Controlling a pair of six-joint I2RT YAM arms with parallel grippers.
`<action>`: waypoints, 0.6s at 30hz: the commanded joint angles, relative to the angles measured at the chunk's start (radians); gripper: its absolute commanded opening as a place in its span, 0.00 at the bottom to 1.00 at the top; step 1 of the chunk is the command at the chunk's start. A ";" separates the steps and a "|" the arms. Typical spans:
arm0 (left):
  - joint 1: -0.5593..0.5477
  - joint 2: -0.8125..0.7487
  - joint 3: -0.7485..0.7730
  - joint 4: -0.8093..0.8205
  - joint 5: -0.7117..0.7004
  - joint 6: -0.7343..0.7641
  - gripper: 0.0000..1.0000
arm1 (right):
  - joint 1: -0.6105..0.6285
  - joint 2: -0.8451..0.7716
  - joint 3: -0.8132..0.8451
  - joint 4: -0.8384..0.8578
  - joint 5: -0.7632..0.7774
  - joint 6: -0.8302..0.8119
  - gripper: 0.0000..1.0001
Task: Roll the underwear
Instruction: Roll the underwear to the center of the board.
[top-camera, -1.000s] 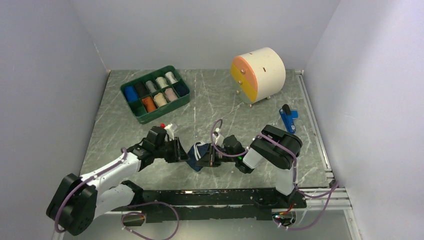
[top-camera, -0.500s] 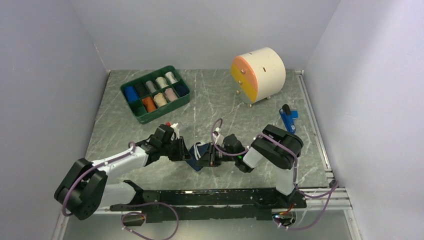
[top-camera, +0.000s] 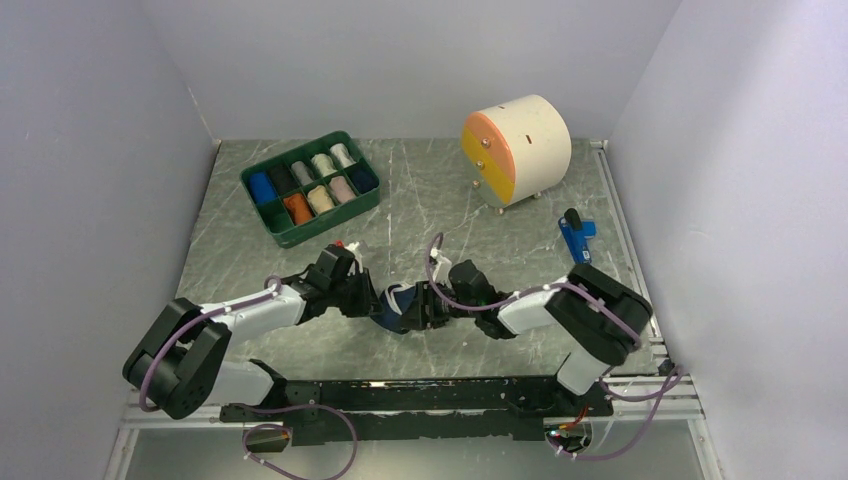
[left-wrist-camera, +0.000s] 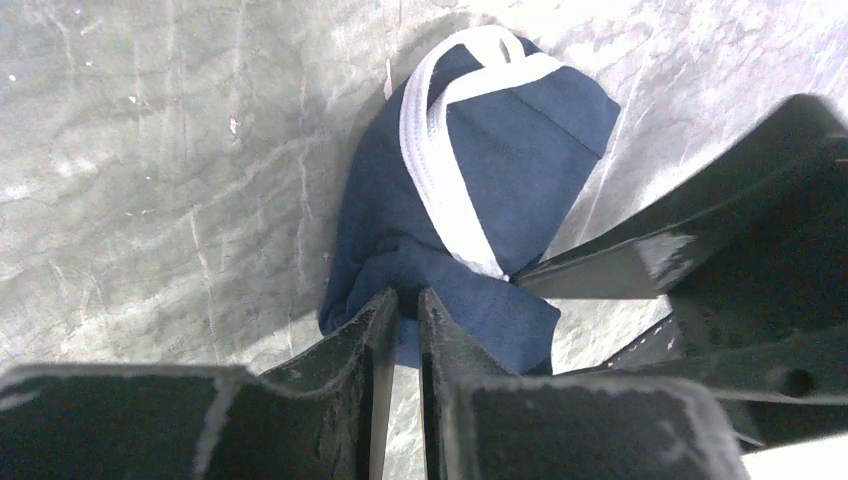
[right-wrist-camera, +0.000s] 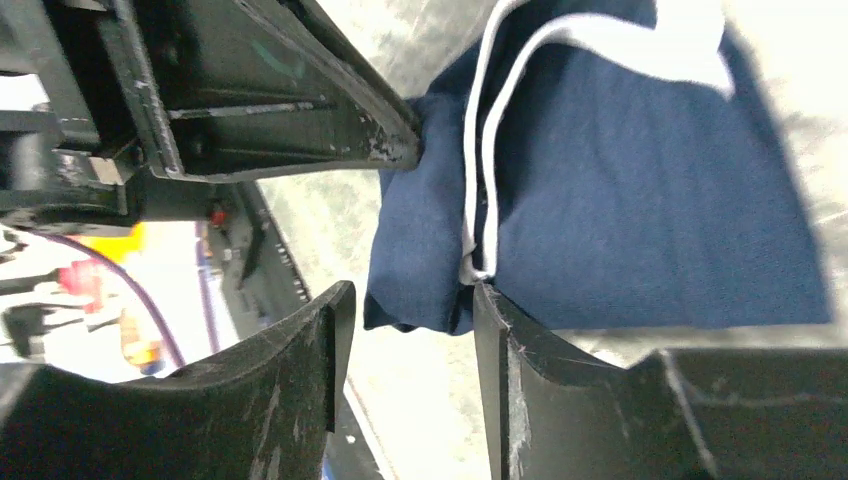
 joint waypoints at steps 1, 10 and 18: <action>-0.005 0.013 0.019 -0.038 -0.060 0.032 0.20 | 0.000 -0.149 0.061 -0.270 0.158 -0.314 0.52; -0.009 0.024 0.039 -0.039 -0.022 0.044 0.20 | 0.214 -0.248 0.092 -0.264 0.411 -0.921 0.55; -0.009 0.047 0.041 -0.044 0.000 0.032 0.20 | 0.355 -0.150 0.157 -0.207 0.522 -1.134 0.56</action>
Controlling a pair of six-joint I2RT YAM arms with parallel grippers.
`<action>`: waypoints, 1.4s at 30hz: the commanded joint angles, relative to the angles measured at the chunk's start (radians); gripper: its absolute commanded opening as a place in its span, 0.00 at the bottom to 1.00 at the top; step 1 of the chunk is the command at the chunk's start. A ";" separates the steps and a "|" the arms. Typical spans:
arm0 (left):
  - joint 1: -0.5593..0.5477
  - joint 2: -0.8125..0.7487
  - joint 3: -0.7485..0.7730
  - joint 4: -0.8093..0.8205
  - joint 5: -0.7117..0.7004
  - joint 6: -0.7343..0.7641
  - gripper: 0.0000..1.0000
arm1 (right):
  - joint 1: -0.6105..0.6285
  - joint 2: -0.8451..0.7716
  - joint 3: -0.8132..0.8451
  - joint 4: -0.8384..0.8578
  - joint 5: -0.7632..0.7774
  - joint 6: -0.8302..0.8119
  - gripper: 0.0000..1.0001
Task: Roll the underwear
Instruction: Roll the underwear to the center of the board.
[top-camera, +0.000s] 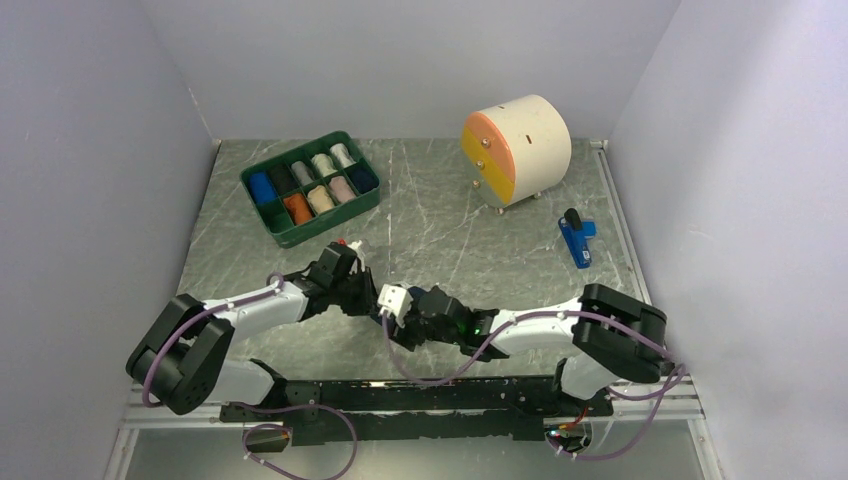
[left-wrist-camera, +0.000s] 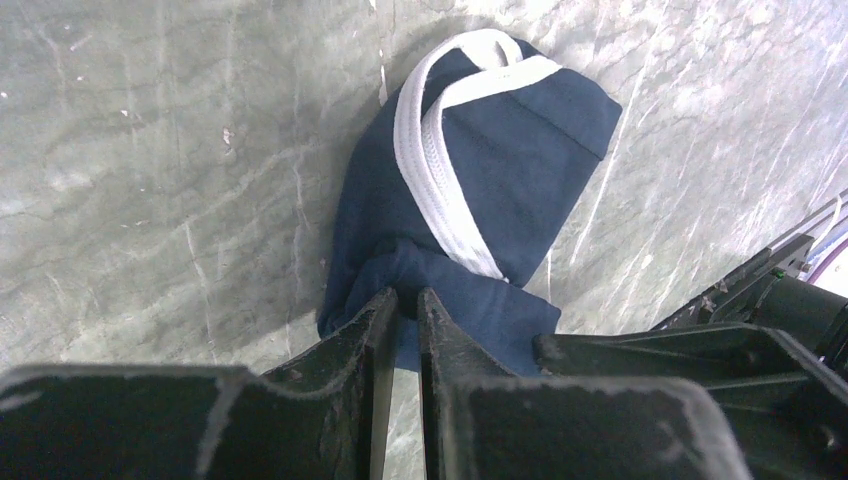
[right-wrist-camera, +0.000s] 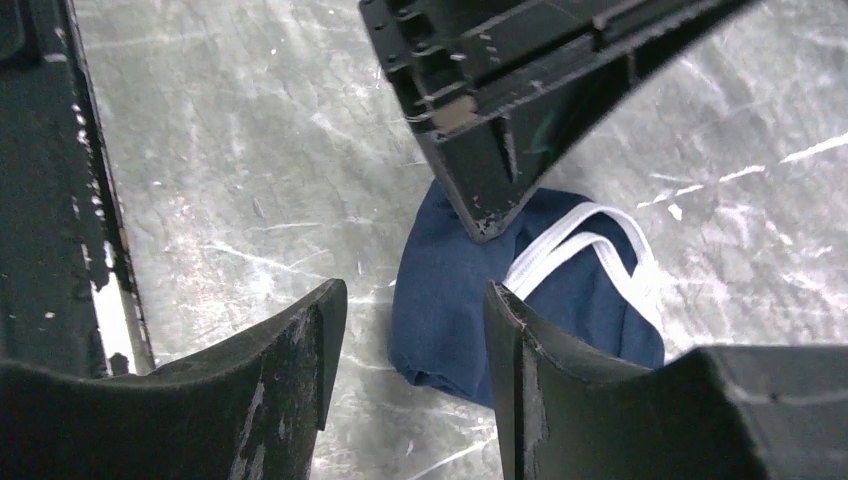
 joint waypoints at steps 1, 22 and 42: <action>-0.004 0.029 0.012 -0.019 0.007 0.008 0.20 | 0.043 0.040 0.059 0.052 0.075 -0.189 0.56; 0.006 -0.011 0.067 -0.075 0.013 -0.054 0.44 | 0.010 0.122 -0.091 0.258 -0.036 0.158 0.06; -0.014 -0.183 -0.016 0.055 0.130 -0.094 0.46 | -0.328 0.391 -0.326 0.942 -0.312 0.944 0.10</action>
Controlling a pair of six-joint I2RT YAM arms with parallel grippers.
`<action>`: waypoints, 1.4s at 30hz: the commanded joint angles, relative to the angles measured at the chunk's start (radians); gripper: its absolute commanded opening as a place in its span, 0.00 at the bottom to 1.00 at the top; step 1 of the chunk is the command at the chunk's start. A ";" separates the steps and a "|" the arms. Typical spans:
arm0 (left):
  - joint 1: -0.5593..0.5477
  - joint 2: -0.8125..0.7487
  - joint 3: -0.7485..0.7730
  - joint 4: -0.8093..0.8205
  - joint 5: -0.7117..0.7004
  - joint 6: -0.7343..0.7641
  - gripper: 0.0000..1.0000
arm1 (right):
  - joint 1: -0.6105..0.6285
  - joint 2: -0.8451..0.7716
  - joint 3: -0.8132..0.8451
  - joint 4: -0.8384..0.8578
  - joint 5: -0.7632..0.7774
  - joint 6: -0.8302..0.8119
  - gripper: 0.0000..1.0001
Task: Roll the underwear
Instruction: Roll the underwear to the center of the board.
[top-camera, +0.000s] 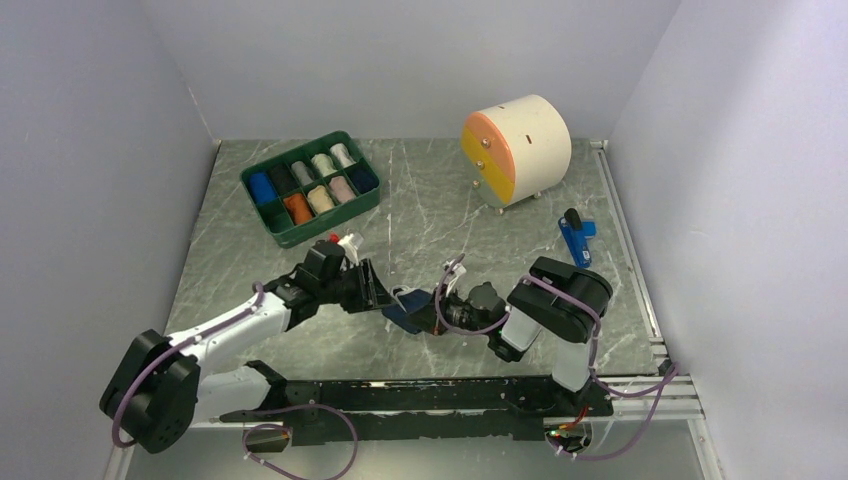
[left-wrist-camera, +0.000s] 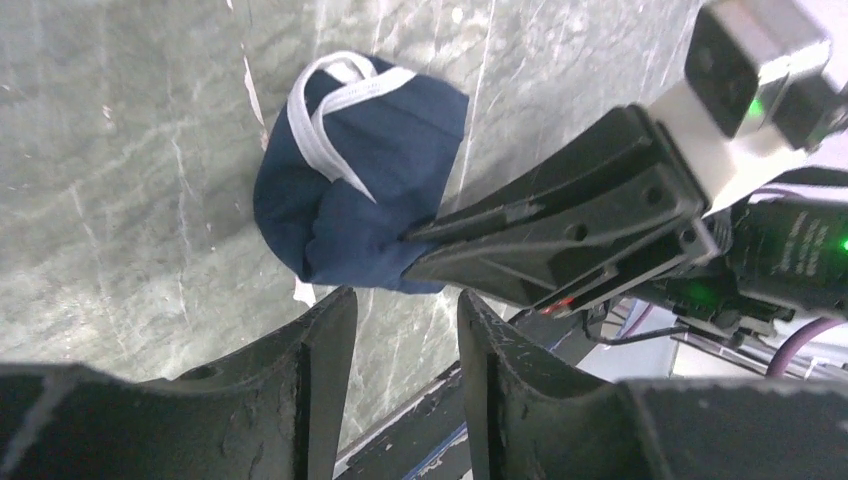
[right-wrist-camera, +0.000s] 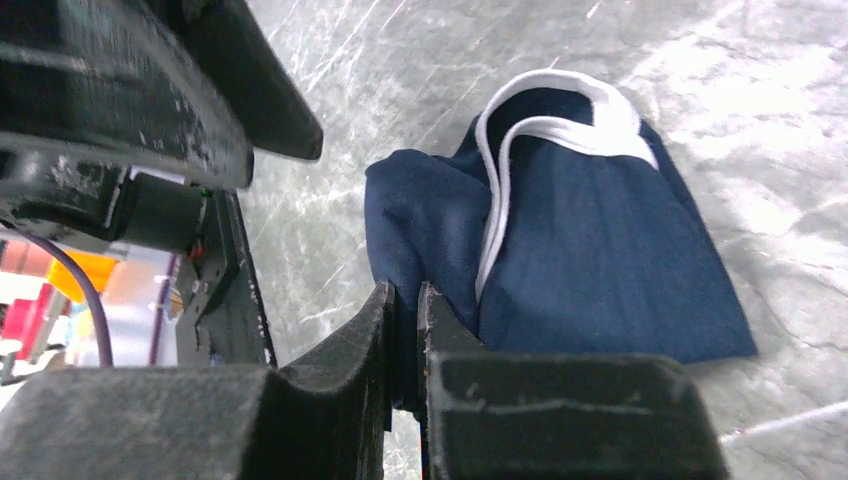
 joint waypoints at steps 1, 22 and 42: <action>-0.029 0.045 -0.006 0.084 0.050 0.019 0.46 | -0.045 0.045 -0.026 0.057 -0.035 0.134 0.10; -0.071 0.342 0.139 0.000 -0.188 -0.016 0.43 | -0.099 -0.147 0.116 -0.429 -0.076 -0.065 0.35; -0.071 0.389 0.179 -0.039 -0.188 -0.017 0.41 | 0.144 -0.417 0.304 -0.968 0.290 -0.781 0.50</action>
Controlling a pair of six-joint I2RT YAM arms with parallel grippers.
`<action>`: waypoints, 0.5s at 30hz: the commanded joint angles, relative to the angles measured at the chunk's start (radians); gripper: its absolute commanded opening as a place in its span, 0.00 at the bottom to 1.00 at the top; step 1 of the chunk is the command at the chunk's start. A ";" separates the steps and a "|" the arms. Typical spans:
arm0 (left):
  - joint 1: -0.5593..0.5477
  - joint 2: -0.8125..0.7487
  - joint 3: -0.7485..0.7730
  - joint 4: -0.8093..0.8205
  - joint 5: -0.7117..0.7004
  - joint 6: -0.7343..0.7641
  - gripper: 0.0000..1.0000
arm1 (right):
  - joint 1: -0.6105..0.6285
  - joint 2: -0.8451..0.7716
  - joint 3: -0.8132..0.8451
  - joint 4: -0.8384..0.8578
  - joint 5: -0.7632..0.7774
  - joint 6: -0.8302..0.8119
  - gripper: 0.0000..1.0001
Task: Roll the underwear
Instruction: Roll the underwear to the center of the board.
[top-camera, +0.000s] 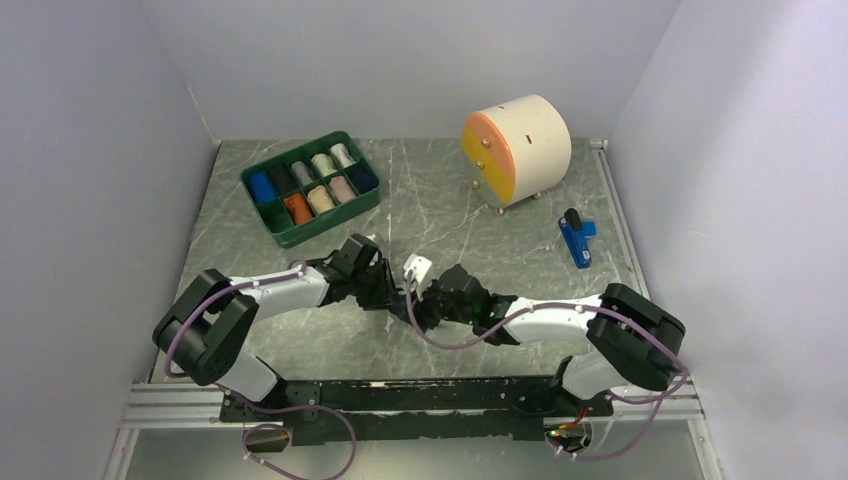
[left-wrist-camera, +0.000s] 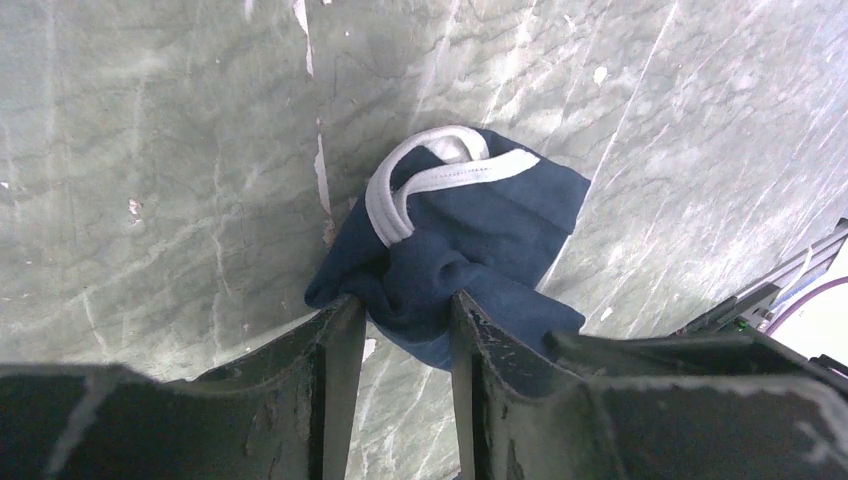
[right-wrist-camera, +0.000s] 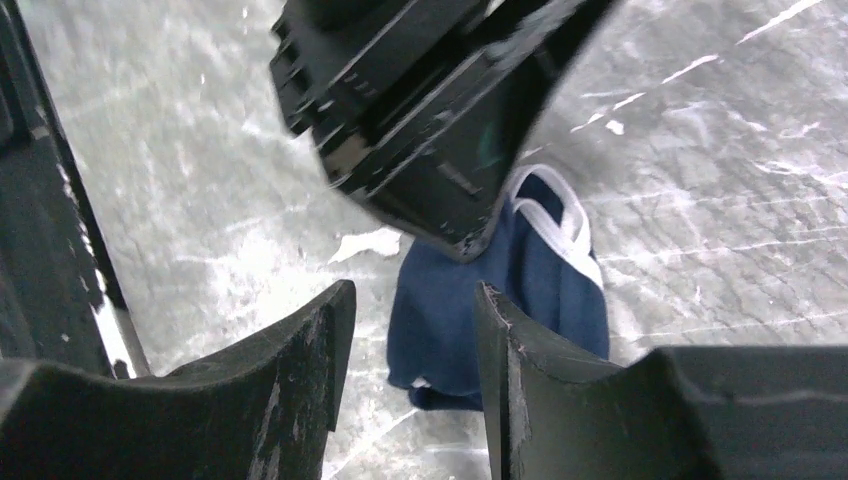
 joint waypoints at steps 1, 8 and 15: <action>0.001 0.019 0.025 -0.025 -0.048 0.001 0.41 | 0.067 0.012 0.036 -0.060 0.157 -0.155 0.50; 0.001 0.017 0.018 -0.025 -0.043 0.001 0.40 | 0.089 0.075 0.041 -0.059 0.246 -0.178 0.29; 0.000 -0.051 0.001 0.000 -0.029 -0.022 0.54 | -0.028 0.072 -0.003 0.008 0.005 0.018 0.11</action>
